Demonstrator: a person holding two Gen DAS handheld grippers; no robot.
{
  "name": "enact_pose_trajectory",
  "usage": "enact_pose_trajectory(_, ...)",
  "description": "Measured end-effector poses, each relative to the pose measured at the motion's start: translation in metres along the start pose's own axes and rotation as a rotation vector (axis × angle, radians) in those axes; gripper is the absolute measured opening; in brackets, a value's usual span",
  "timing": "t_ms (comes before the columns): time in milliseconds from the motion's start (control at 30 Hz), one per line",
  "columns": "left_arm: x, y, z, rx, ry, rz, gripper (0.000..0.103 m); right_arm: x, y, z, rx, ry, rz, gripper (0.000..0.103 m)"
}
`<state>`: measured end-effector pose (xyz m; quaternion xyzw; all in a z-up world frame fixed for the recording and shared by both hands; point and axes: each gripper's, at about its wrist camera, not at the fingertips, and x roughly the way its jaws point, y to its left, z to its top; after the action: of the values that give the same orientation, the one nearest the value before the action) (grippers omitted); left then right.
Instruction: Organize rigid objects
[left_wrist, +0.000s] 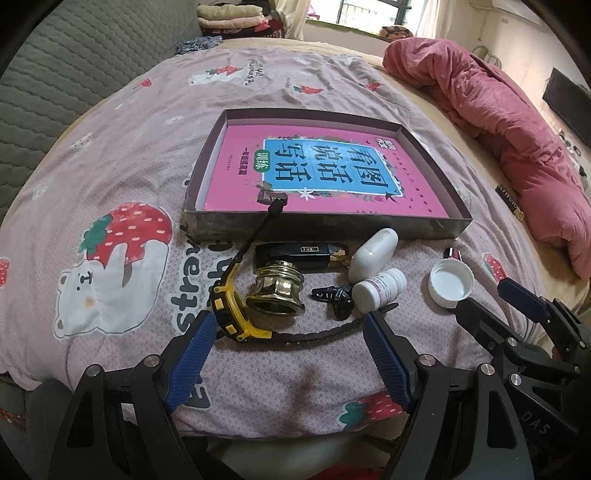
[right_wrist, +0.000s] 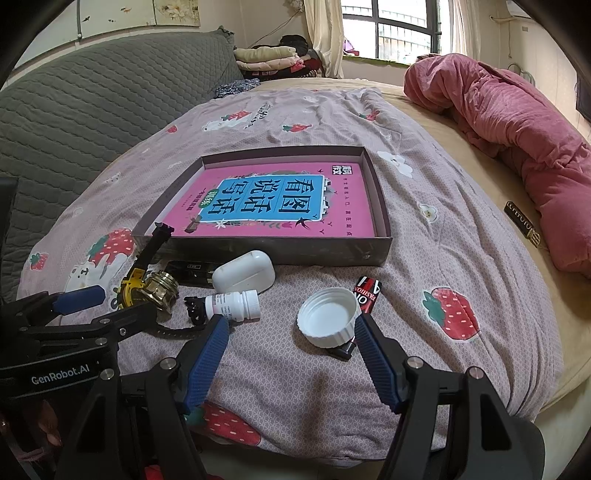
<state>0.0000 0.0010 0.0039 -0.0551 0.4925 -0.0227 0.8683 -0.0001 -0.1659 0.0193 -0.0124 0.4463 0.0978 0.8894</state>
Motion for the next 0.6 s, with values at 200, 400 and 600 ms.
enact_pose_trajectory(200,-0.002,0.011,0.001,-0.014,-0.009,0.017,0.082,0.0,-0.004,0.001,0.018,-0.002,-0.001,0.07)
enact_pose_trajectory(400,-0.002,0.03,0.001,-0.052,-0.002,0.041,0.082,-0.001,-0.011,0.0,0.045,-0.01,-0.002,0.07)
enact_pose_trajectory(600,0.004,0.043,-0.002,-0.073,0.025,0.048,0.082,-0.001,-0.013,0.001,0.052,-0.014,-0.001,0.07)
